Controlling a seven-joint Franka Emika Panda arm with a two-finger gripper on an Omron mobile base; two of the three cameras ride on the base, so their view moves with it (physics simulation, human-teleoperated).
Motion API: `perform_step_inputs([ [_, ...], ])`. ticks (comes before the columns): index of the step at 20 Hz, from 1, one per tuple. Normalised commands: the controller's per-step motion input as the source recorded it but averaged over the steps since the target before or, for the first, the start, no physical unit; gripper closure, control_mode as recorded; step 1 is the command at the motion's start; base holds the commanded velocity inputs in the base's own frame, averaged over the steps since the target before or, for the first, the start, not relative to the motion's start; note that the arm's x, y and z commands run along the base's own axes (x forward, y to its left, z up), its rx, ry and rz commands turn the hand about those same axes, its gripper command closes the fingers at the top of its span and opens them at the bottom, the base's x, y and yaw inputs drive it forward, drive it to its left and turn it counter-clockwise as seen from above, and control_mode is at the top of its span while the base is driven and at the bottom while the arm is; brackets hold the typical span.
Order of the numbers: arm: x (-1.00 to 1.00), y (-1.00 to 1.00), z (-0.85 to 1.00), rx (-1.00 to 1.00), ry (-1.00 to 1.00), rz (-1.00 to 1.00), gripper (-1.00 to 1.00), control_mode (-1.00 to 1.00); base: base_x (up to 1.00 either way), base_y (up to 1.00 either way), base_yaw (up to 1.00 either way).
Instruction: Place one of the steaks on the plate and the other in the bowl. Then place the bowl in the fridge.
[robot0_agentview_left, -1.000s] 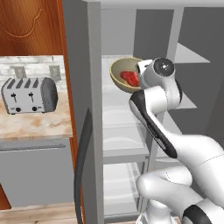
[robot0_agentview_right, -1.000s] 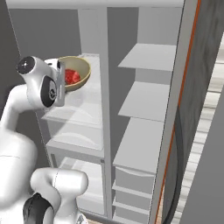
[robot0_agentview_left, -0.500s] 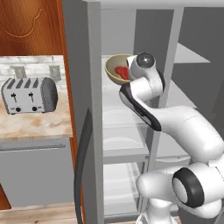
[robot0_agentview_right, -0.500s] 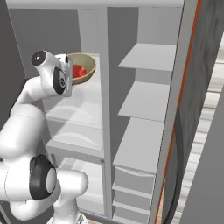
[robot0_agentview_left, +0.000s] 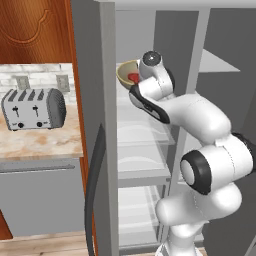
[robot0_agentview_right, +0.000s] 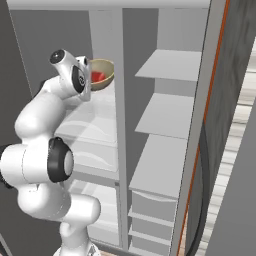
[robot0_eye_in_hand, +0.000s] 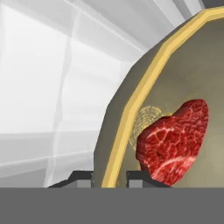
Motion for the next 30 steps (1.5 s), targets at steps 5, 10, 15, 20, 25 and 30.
perform_step_inputs([
  [5, 0.40, 0.00, -0.16, -0.01, 0.02, 0.00, 1.00, -1.00, 0.00, 0.00, 0.00],
  [10, 0.33, 0.00, -0.04, -0.02, 0.05, 0.00, 1.00, -1.00, 0.00, 0.00, 0.00],
  [15, 0.06, 0.00, 0.00, 0.00, 0.01, 0.00, -1.00, -1.00, 0.00, 0.00, 0.00],
  [20, 0.00, 0.00, 0.00, 0.00, -0.02, 0.00, -1.00, -1.00, 0.00, 0.00, 0.00],
  [25, -0.02, 0.00, 0.16, 0.00, -0.10, 0.00, -1.00, -1.00, 0.00, 0.00, 0.00],
  [30, -0.34, 0.00, 0.29, 0.00, -0.18, 0.00, -1.00, -1.00, 0.00, 0.00, 0.00],
])
